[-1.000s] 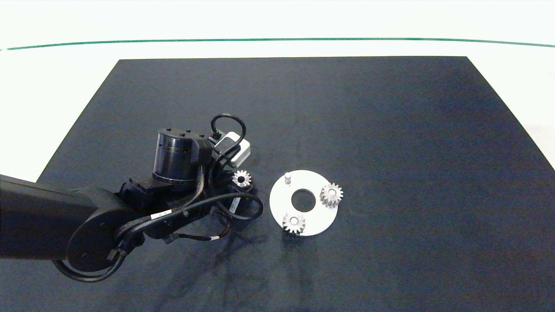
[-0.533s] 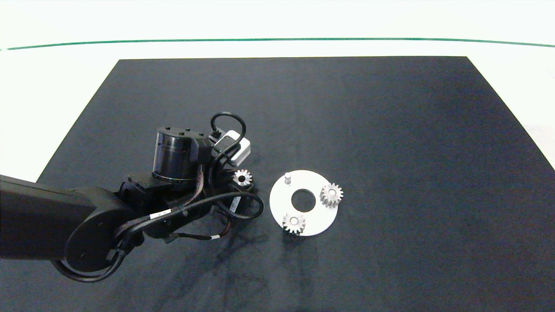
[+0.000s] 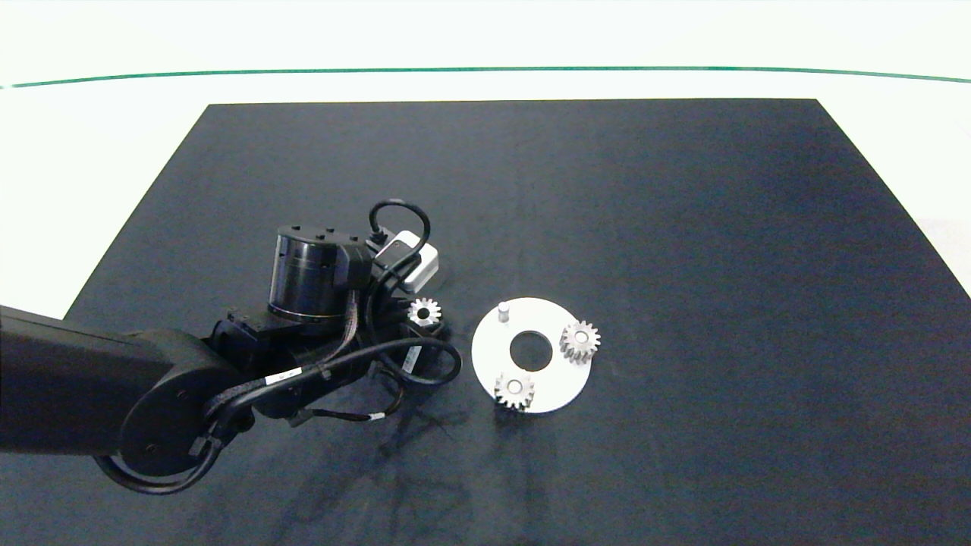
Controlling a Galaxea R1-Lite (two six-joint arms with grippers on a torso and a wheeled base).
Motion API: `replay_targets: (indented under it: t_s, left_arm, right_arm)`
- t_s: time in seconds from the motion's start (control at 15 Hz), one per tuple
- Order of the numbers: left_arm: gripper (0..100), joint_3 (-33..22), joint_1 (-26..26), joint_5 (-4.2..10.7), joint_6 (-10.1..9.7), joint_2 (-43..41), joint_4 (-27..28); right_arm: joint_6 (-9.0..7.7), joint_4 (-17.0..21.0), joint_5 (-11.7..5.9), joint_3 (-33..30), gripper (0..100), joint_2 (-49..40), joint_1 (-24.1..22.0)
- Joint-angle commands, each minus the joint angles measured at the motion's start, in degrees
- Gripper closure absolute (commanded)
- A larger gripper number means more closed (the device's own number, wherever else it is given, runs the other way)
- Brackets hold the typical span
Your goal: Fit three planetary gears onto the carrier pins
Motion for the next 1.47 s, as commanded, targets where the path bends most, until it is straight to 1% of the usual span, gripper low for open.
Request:
replay_targets:
  t_s: [0.07,0.73,1.33,1.47]
  left_arm:
    - [100,0.3,0.0,0.06,0.0,0.2,0.0]
    - [100,0.3,-0.1,0.14,0.0,0.1,0.1]
    - [100,-1.3,-0.1,0.23,0.35,-0.6,0.5]
    - [100,-2.3,-0.1,0.23,0.26,-1.2,2.5]
  right_arm:
    - [-0.08,0.1,-0.13,0.0,0,0.1,0.0]
    - [-0.08,0.0,-0.13,-0.2,0,0.3,0.0]
    - [-0.08,0.0,-0.13,-0.5,0,0.5,0.0]
    - [-0.08,0.0,-0.13,-0.5,0,0.6,0.0]
